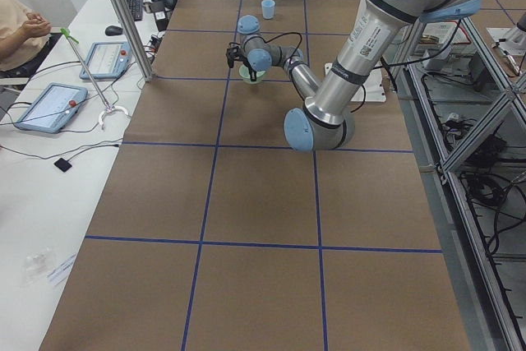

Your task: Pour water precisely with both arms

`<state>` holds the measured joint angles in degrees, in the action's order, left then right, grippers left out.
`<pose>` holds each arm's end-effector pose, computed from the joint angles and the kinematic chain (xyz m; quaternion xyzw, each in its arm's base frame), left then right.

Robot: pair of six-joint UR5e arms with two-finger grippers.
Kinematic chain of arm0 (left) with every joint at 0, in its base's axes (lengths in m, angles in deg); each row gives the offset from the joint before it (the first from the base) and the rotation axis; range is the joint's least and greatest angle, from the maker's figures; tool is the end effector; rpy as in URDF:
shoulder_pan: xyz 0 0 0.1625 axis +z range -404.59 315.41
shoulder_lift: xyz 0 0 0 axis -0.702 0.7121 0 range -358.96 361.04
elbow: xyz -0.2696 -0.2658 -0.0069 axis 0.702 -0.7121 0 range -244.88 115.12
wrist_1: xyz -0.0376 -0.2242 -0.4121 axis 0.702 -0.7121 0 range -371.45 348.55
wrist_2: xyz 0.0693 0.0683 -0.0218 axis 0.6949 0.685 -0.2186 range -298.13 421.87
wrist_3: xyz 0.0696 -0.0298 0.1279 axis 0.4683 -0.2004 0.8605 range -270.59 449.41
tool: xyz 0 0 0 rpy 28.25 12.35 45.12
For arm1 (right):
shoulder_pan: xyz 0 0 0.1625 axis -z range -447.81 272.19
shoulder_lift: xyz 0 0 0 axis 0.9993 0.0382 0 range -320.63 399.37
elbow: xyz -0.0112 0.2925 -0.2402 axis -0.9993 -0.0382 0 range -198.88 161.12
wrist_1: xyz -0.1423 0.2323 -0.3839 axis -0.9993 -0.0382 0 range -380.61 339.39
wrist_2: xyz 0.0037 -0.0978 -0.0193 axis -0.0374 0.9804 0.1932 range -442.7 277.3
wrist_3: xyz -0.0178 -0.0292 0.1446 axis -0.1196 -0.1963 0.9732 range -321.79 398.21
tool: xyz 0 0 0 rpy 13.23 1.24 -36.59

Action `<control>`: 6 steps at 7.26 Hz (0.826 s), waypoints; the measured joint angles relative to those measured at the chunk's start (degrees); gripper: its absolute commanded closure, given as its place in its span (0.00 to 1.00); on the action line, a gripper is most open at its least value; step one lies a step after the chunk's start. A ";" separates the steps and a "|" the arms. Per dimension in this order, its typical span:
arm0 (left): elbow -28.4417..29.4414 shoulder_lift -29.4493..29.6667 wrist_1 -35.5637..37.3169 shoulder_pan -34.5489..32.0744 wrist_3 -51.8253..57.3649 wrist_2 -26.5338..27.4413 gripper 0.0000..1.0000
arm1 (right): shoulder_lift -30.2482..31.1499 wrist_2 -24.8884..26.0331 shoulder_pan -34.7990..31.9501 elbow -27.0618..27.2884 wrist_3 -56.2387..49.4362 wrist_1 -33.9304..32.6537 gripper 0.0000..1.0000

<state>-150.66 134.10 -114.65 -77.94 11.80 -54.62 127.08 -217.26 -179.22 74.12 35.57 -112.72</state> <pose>0.6116 -0.4827 0.1593 -0.0237 0.4735 -0.0603 0.8784 0.0431 -0.5693 0.5994 0.0390 -0.3778 -0.0204 0.9248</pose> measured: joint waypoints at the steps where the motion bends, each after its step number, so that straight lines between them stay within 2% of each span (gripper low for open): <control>1: 1.20 0.94 -0.05 0.94 -0.24 0.93 0.72 | 0.00 -0.01 0.00 0.04 0.00 0.02 0.00; 2: 1.68 1.21 -0.11 1.32 -0.31 1.32 0.50 | 0.00 -0.01 0.00 0.06 0.00 0.06 0.00; 3: 1.86 1.21 -0.14 1.47 -0.32 1.46 0.03 | 0.00 0.01 0.00 0.09 0.00 0.07 0.00; 6: 0.33 1.04 0.73 0.78 -0.03 2.63 0.00 | -0.16 0.02 0.00 0.31 0.00 0.09 0.00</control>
<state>-150.33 135.13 -113.92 -77.16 11.77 -51.99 126.93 -217.24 -179.22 74.44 35.57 -112.63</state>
